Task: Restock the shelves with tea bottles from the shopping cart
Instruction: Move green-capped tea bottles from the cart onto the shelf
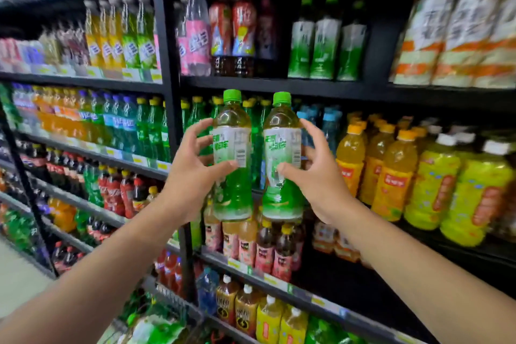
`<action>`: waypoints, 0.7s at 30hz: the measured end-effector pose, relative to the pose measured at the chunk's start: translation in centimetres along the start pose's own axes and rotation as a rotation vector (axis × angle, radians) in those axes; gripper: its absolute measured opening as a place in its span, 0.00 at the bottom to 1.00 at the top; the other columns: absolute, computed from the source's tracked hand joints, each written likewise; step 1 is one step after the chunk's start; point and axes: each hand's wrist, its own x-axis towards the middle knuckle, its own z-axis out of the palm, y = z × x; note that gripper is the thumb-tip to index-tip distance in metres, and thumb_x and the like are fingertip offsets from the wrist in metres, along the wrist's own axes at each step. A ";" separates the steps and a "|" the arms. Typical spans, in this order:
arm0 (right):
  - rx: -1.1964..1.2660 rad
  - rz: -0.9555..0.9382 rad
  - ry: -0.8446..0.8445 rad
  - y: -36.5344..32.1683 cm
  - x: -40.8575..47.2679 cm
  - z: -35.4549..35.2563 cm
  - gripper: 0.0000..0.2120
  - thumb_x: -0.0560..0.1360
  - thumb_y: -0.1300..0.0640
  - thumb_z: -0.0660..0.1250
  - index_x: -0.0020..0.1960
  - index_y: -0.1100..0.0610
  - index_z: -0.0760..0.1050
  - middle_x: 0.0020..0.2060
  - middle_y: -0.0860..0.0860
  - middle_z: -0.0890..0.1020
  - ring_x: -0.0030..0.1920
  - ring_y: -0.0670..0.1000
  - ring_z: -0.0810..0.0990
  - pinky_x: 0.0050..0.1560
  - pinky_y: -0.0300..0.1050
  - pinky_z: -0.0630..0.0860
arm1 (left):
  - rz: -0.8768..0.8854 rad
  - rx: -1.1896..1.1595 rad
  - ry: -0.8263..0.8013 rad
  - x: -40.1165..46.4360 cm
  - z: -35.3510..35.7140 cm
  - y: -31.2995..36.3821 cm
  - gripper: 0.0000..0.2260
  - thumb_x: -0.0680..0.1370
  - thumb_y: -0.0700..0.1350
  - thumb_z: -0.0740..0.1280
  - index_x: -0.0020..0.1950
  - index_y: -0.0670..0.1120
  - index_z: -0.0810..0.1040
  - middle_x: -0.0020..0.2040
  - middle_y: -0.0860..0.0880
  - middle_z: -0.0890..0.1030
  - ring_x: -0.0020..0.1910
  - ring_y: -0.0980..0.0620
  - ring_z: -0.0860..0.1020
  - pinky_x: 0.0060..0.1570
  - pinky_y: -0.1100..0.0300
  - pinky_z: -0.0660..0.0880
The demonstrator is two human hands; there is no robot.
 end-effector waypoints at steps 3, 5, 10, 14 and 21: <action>-0.011 -0.070 0.047 -3.3 2.6 -2.2 0.41 0.74 0.67 0.73 0.72 0.31 0.62 0.59 0.48 0.82 0.55 0.49 0.84 0.55 0.60 0.83 | 0.081 -0.040 -0.025 3.4 2.4 2.2 0.34 0.74 0.30 0.74 0.73 0.56 0.69 0.65 0.51 0.77 0.56 0.47 0.83 0.45 0.54 0.83; -0.039 -0.119 0.075 -5.4 4.1 -3.7 0.41 0.74 0.67 0.74 0.74 0.34 0.61 0.58 0.48 0.83 0.53 0.49 0.85 0.55 0.59 0.83 | 0.121 -0.071 -0.052 5.7 3.8 3.4 0.34 0.73 0.31 0.74 0.73 0.56 0.69 0.63 0.52 0.77 0.55 0.47 0.83 0.43 0.56 0.82; -0.073 -0.254 0.139 -9.6 7.8 -6.9 0.41 0.73 0.70 0.73 0.74 0.38 0.63 0.58 0.51 0.83 0.53 0.51 0.86 0.54 0.57 0.83 | 0.230 -0.127 -0.137 10.6 6.8 6.6 0.34 0.73 0.31 0.74 0.73 0.56 0.69 0.63 0.49 0.78 0.54 0.50 0.84 0.47 0.57 0.82; -0.101 -0.318 0.174 -12.4 10.3 -9.0 0.40 0.74 0.70 0.72 0.74 0.39 0.63 0.59 0.51 0.82 0.53 0.50 0.86 0.50 0.53 0.84 | 0.306 -0.168 -0.182 14.6 8.3 8.7 0.35 0.73 0.29 0.74 0.75 0.53 0.68 0.61 0.51 0.79 0.56 0.48 0.84 0.48 0.55 0.82; -0.171 -0.360 0.312 -14.0 15.1 -10.8 0.38 0.74 0.71 0.71 0.73 0.39 0.63 0.56 0.51 0.83 0.52 0.48 0.86 0.49 0.51 0.83 | 0.432 -0.139 -0.276 20.9 10.4 11.1 0.35 0.74 0.32 0.74 0.75 0.54 0.67 0.65 0.49 0.78 0.52 0.53 0.84 0.45 0.57 0.82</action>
